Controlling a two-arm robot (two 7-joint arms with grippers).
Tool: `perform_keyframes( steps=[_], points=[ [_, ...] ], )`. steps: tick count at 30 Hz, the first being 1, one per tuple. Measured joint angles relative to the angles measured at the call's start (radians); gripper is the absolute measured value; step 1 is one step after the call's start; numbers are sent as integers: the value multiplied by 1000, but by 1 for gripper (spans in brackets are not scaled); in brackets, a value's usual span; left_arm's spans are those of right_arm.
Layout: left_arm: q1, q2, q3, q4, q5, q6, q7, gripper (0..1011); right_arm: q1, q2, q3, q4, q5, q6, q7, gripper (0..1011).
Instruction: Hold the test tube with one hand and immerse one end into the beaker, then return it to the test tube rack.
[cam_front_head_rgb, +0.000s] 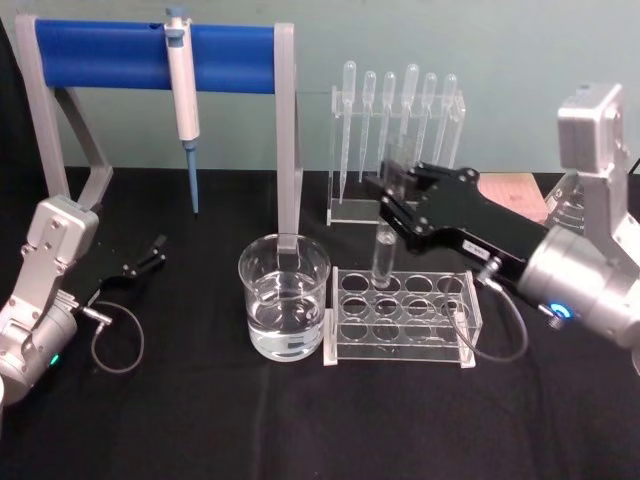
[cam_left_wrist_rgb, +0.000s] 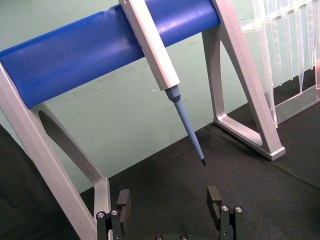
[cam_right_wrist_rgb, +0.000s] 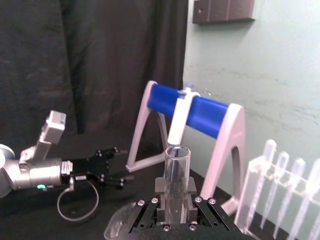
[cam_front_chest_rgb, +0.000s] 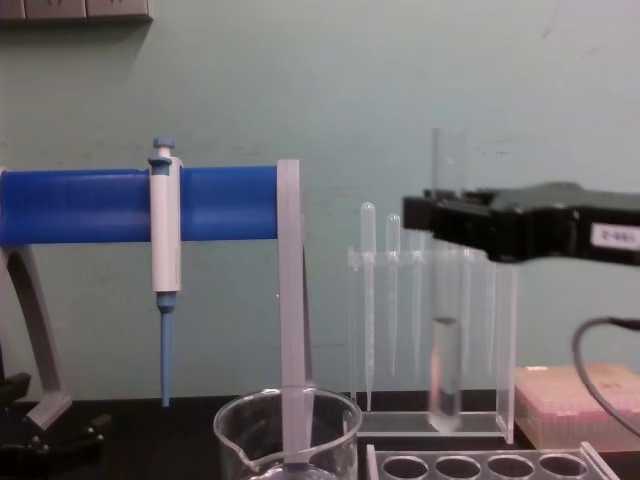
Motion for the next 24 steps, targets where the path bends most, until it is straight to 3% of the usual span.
perform_keyframes(
  steps=[9,16,24],
  points=[
    [0,0,0,0,0,0,0,1000,111,-66,-67,53,-18,11,24,225],
    [0,0,0,0,0,0,0,1000,205,-146,-123,184,3,-6,72,225],
    [0,0,0,0,0,0,0,1000,262,-201,-176,309,-2,-46,100,226]
  ],
)
